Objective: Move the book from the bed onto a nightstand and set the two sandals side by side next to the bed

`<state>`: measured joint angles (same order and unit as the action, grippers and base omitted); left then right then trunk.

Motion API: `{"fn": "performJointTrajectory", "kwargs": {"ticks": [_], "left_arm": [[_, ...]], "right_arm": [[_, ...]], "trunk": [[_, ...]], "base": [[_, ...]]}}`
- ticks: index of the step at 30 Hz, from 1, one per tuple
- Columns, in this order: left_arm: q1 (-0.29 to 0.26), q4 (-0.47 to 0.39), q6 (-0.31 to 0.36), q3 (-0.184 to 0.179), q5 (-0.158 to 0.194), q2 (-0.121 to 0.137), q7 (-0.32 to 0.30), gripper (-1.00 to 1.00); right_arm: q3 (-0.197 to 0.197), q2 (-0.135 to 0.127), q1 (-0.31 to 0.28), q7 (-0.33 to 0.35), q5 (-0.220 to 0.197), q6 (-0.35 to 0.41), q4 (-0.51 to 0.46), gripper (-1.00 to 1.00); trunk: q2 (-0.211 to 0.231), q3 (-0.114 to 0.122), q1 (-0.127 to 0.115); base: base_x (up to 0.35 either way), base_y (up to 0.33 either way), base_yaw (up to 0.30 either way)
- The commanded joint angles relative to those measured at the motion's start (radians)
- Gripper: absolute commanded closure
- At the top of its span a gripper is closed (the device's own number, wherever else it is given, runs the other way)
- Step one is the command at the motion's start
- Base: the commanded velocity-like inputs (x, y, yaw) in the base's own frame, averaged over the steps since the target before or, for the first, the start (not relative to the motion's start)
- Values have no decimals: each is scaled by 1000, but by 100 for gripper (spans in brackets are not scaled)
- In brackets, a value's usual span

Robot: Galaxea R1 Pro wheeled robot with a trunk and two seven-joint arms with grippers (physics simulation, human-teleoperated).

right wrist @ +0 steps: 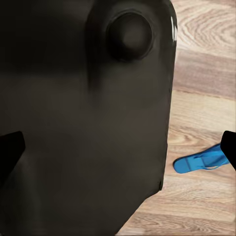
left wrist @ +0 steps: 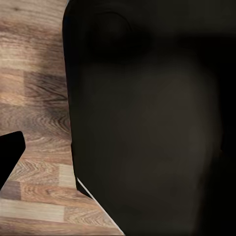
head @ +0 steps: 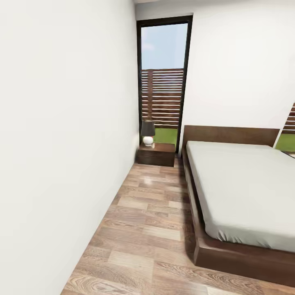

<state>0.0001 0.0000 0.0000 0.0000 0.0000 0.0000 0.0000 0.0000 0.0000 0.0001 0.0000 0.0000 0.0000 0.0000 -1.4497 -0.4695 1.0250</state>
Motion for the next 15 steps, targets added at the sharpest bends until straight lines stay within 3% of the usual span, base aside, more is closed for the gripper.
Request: {"fn": "performJointTrajectory", "kwargs": {"ticks": [1,15], "left_arm": [[-1,-6,6,2,-6,-5,-3,-100],[-1,-62,11,2,-2,-15,-2,-100]], "right_arm": [[-3,0,-1,6,2,6,3,-100],[-1,-1,1,9,3,5,3,-100]], "trunk": [[0,0,0],[0,0,0]], "base": [[0,0,0],[0,0,0]]}}
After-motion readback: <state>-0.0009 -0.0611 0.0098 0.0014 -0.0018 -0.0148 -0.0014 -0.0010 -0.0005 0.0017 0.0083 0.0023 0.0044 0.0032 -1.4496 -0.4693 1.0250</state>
